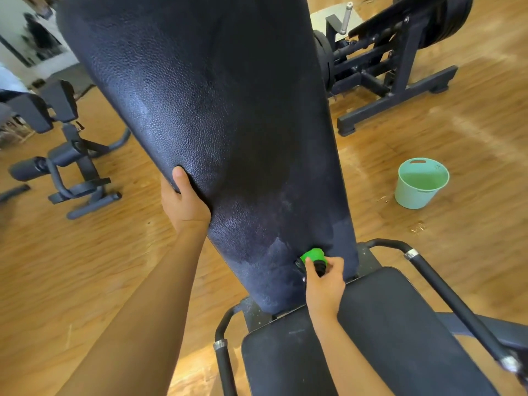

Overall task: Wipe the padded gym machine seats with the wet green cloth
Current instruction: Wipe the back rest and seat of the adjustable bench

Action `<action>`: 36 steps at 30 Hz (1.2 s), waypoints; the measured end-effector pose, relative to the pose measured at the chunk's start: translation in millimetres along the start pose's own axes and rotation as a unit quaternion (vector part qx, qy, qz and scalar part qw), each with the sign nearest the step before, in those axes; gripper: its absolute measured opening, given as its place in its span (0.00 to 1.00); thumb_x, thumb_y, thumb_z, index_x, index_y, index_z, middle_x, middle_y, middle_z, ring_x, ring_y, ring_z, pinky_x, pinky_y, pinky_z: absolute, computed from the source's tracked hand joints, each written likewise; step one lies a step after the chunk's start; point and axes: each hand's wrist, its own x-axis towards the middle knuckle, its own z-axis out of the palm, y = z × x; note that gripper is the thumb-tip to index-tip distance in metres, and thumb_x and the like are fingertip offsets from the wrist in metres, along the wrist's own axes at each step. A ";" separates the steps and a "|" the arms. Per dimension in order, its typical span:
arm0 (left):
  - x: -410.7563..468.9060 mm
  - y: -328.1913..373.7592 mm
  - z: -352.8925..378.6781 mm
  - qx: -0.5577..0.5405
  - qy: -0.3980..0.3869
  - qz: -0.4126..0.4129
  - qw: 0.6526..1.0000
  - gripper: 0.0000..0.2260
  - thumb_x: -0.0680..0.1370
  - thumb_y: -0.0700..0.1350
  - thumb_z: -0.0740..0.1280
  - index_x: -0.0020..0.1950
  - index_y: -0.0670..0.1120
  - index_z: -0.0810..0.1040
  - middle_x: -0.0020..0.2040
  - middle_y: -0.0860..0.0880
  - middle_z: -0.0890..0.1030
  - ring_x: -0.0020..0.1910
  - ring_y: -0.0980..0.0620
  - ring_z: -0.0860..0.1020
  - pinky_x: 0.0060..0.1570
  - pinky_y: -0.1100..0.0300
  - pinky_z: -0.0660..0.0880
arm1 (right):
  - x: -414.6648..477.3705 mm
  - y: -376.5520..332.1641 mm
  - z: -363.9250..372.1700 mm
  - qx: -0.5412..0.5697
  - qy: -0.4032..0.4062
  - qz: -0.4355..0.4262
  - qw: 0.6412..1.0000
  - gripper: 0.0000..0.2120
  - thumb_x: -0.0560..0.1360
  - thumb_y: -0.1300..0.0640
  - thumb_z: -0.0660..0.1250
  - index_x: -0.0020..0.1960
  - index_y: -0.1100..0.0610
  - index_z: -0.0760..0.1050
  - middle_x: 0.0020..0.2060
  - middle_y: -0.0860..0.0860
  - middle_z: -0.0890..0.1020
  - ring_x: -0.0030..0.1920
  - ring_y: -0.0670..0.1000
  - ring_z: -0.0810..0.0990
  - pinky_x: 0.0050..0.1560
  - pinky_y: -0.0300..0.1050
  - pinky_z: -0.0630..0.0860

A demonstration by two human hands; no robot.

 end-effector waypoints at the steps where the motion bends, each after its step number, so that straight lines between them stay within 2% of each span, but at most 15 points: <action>1: -0.1 -0.4 -0.2 0.004 0.001 -0.004 1.000 0.31 0.75 0.60 0.52 0.63 0.37 0.75 0.55 0.48 0.77 0.53 0.57 0.72 0.48 0.70 0.65 | -0.6 -1.4 2.0 0.005 0.007 0.006 1.000 0.11 0.75 0.57 0.71 0.49 0.55 0.68 0.45 0.54 0.81 0.46 0.58 0.81 0.44 0.50 0.77; 5: -1.7 0.9 -0.8 0.005 -0.004 -0.005 1.000 0.27 0.76 0.55 0.52 0.64 0.37 0.75 0.57 0.46 0.77 0.52 0.60 0.70 0.49 0.71 0.64 | -8.9 -36.1 16.9 0.044 0.010 -0.037 0.998 0.11 0.74 0.57 0.72 0.49 0.54 0.69 0.43 0.50 0.80 0.46 0.55 0.80 0.49 0.55 0.78; 9: -2.0 -0.2 -0.4 0.001 -0.006 0.005 1.000 0.27 0.76 0.54 0.52 0.62 0.35 0.75 0.51 0.50 0.74 0.47 0.65 0.68 0.45 0.77 0.63 | -27.7 -75.0 37.6 0.086 -0.057 -0.134 0.986 0.11 0.73 0.57 0.73 0.48 0.54 0.71 0.41 0.45 0.80 0.44 0.48 0.80 0.45 0.42 0.78; 11: -1.1 -3.0 0.5 -0.005 -0.010 0.009 1.000 0.26 0.77 0.54 0.52 0.61 0.35 0.75 0.51 0.50 0.74 0.45 0.68 0.67 0.44 0.79 0.62 | -31.2 -73.0 42.3 0.089 -0.071 -0.156 0.981 0.11 0.73 0.57 0.73 0.48 0.54 0.71 0.41 0.46 0.80 0.43 0.47 0.80 0.43 0.38 0.78; 14: 0.7 -8.1 0.9 -0.015 -0.010 0.018 1.000 0.25 0.77 0.53 0.53 0.63 0.36 0.75 0.51 0.52 0.74 0.47 0.70 0.68 0.45 0.81 0.62 | -29.5 -41.0 41.3 0.066 -0.067 -0.140 0.986 0.13 0.73 0.57 0.73 0.46 0.49 0.69 0.41 0.48 0.80 0.42 0.50 0.80 0.43 0.40 0.78; 16: 0.6 -9.0 1.0 -0.019 -0.010 0.023 0.999 0.25 0.77 0.54 0.53 0.63 0.38 0.75 0.51 0.55 0.74 0.47 0.71 0.68 0.45 0.81 0.62 | -31.9 -14.6 37.6 0.050 -0.056 -0.100 0.992 0.15 0.73 0.56 0.73 0.44 0.45 0.66 0.40 0.49 0.80 0.41 0.53 0.81 0.43 0.47 0.79; 19: 0.5 -7.1 0.3 -0.024 -0.009 0.027 0.999 0.26 0.78 0.56 0.53 0.63 0.38 0.75 0.50 0.56 0.74 0.46 0.71 0.68 0.45 0.81 0.62 | -37.4 9.6 33.3 0.038 -0.043 -0.043 0.997 0.13 0.74 0.57 0.72 0.44 0.47 0.67 0.37 0.50 0.80 0.40 0.56 0.81 0.42 0.53 0.78; 23: 0.3 -9.0 -0.3 -0.038 -0.006 0.044 0.998 0.35 0.72 0.65 0.50 0.60 0.38 0.76 0.49 0.52 0.76 0.45 0.67 0.70 0.45 0.78 0.64 | -38.4 10.1 33.4 0.038 -0.041 -0.026 0.998 0.12 0.73 0.57 0.72 0.45 0.50 0.68 0.37 0.52 0.79 0.39 0.58 0.80 0.42 0.57 0.79; 26: 0.4 -10.7 -0.1 -0.038 -0.006 0.037 0.999 0.35 0.71 0.65 0.50 0.60 0.38 0.76 0.48 0.52 0.77 0.45 0.68 0.70 0.46 0.75 0.66 | -40.1 -11.4 35.0 0.069 -0.045 -0.044 0.996 0.11 0.73 0.57 0.73 0.46 0.54 0.70 0.37 0.50 0.79 0.41 0.55 0.79 0.41 0.46 0.76; 28: -0.6 -9.9 -0.1 -0.036 0.004 0.026 0.999 0.35 0.72 0.65 0.51 0.61 0.39 0.76 0.51 0.51 0.78 0.49 0.64 0.72 0.49 0.68 0.67 | -40.0 -40.5 40.2 0.090 -0.073 -0.089 0.989 0.11 0.73 0.58 0.73 0.47 0.55 0.71 0.37 0.48 0.78 0.39 0.49 0.78 0.41 0.41 0.75; 30: 0.0 -9.3 2.0 -0.028 -0.004 0.005 1.000 0.32 0.74 0.63 0.52 0.63 0.39 0.76 0.56 0.48 0.79 0.55 0.57 0.74 0.54 0.65 0.67 | -39.8 -61.9 46.4 0.106 -0.091 -0.115 0.983 0.11 0.73 0.59 0.73 0.45 0.55 0.70 0.36 0.46 0.77 0.38 0.45 0.77 0.40 0.40 0.76; 32: -1.0 -9.8 1.3 -0.016 0.016 -0.003 1.000 0.29 0.77 0.59 0.53 0.64 0.39 0.75 0.58 0.47 0.79 0.57 0.57 0.74 0.55 0.68 0.67 | -36.6 -67.3 48.2 0.115 -0.123 -0.116 0.979 0.12 0.72 0.58 0.74 0.44 0.54 0.70 0.35 0.46 0.77 0.37 0.48 0.77 0.39 0.42 0.77; 34: -1.8 -11.6 2.0 -0.018 0.036 0.013 0.999 0.30 0.76 0.62 0.53 0.62 0.40 0.76 0.54 0.53 0.79 0.53 0.64 0.73 0.52 0.73 0.67 | -31.6 -58.7 43.4 0.097 -0.142 -0.118 0.978 0.12 0.72 0.58 0.75 0.43 0.52 0.70 0.34 0.48 0.78 0.36 0.48 0.77 0.38 0.37 0.74; 36: -1.7 -13.6 4.4 -0.024 0.040 0.011 0.999 0.33 0.73 0.64 0.51 0.58 0.39 0.77 0.49 0.55 0.79 0.47 0.66 0.72 0.49 0.72 0.67 | -28.7 -40.7 38.0 0.069 -0.146 -0.110 0.981 0.14 0.71 0.59 0.75 0.42 0.51 0.69 0.33 0.49 0.77 0.34 0.46 0.75 0.35 0.33 0.71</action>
